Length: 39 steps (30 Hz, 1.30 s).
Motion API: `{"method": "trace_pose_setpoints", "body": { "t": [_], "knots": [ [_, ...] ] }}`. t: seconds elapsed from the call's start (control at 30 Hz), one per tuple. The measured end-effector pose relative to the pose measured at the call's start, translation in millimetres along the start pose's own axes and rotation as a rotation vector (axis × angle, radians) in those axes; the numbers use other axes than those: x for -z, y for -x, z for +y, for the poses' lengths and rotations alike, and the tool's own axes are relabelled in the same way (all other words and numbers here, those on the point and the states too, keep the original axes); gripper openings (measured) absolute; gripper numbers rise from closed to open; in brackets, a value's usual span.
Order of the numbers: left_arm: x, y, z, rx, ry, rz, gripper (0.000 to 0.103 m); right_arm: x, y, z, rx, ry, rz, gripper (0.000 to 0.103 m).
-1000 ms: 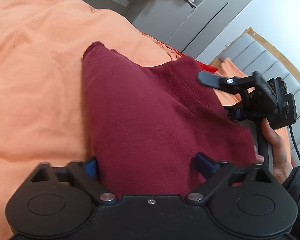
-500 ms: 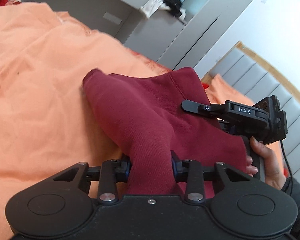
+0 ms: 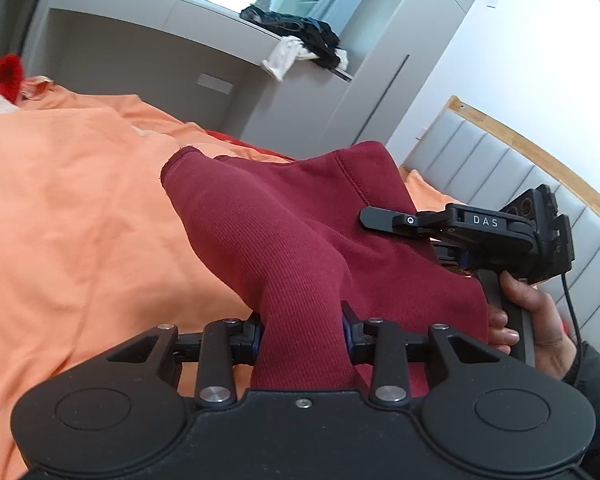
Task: Fold small clothes
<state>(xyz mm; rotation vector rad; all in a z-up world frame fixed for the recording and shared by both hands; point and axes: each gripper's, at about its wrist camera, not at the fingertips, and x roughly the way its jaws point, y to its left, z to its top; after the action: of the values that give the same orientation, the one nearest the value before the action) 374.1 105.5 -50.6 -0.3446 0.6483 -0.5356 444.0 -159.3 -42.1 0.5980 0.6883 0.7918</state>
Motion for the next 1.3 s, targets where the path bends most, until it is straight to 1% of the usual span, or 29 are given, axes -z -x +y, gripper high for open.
{"method": "trace_pose_setpoints", "body": {
  "t": [0.13,0.2,0.33,0.4,0.47,0.53,0.57,0.6,0.63,0.67,0.7,0.73,0.8,0.83,0.87,0.9,0.93,1.0,1.03,1.1,1.17,1.2,1.23,1.3],
  "knots": [
    [20,37,6,-0.023,0.03,0.002,0.037,24,-12,25,-0.004,-0.007,0.022,0.033],
    [29,50,11,-0.029,0.045,0.001,0.037,40,-14,29,-0.005,-0.023,0.029,0.033],
    [56,67,24,-0.044,0.066,0.013,0.037,68,-22,27,0.029,-0.054,0.045,0.033],
    [68,63,31,-0.059,0.062,0.025,0.037,81,-28,23,0.058,-0.055,0.06,0.033],
    [78,51,37,-0.096,0.041,0.032,0.037,90,-36,16,0.088,-0.063,0.06,0.033],
    [87,35,46,-0.115,0.064,0.079,0.038,99,-43,6,0.133,-0.088,0.063,0.033],
    [92,28,49,-0.122,0.062,0.107,0.041,103,-46,2,0.161,-0.092,0.074,0.033],
    [96,23,50,-0.145,0.041,0.128,0.049,107,-49,-3,0.191,-0.093,0.087,0.036],
    [99,21,50,-0.179,0.025,0.136,0.057,110,-51,-8,0.224,-0.1,0.098,0.044],
    [102,23,50,-0.205,0.024,0.128,0.063,113,-50,-11,0.253,-0.112,0.096,0.049],
    [104,27,51,-0.23,0.028,0.111,0.074,115,-46,-12,0.276,-0.116,0.081,0.06],
    [105,33,49,-0.249,0.029,0.091,0.079,114,-38,-11,0.287,-0.112,0.049,0.068],
    [102,53,47,-0.268,0.041,0.053,0.09,114,-16,0,0.291,-0.065,-0.007,0.07],
    [100,65,46,-0.276,0.05,0.038,0.093,114,-4,8,0.301,-0.035,-0.026,0.07],
    [99,79,44,-0.296,0.05,0.014,0.094,116,9,18,0.301,-0.011,-0.037,0.07],
    [97,92,41,-0.316,0.033,-0.022,0.097,115,17,28,0.279,0.01,-0.04,0.069],
    [92,99,35,-0.344,0.014,-0.057,0.102,119,27,40,0.245,0.034,-0.037,0.068],
    [98,118,25,-0.423,-0.024,-0.131,0.102,126,37,66,0.159,0.066,-0.044,0.067],
    [99,121,20,-0.45,-0.045,-0.143,0.102,129,35,79,0.109,0.063,-0.047,0.067],
    [99,118,14,-0.484,-0.077,-0.14,0.102,136,25,91,0.022,0.016,-0.04,0.067],
    [101,108,10,-0.501,-0.1,-0.115,0.102,141,9,92,-0.033,-0.046,-0.028,0.067],
    [102,103,8,-0.506,-0.11,-0.097,0.102,146,1,87,-0.046,-0.075,-0.017,0.067],
    [103,97,10,-0.511,-0.115,-0.079,0.102,151,-5,80,-0.034,-0.101,-0.009,0.067],
    [110,83,12,-0.516,-0.12,-0.031,0.102,166,-10,63,0.033,-0.136,-0.007,0.065]
  ]
}}
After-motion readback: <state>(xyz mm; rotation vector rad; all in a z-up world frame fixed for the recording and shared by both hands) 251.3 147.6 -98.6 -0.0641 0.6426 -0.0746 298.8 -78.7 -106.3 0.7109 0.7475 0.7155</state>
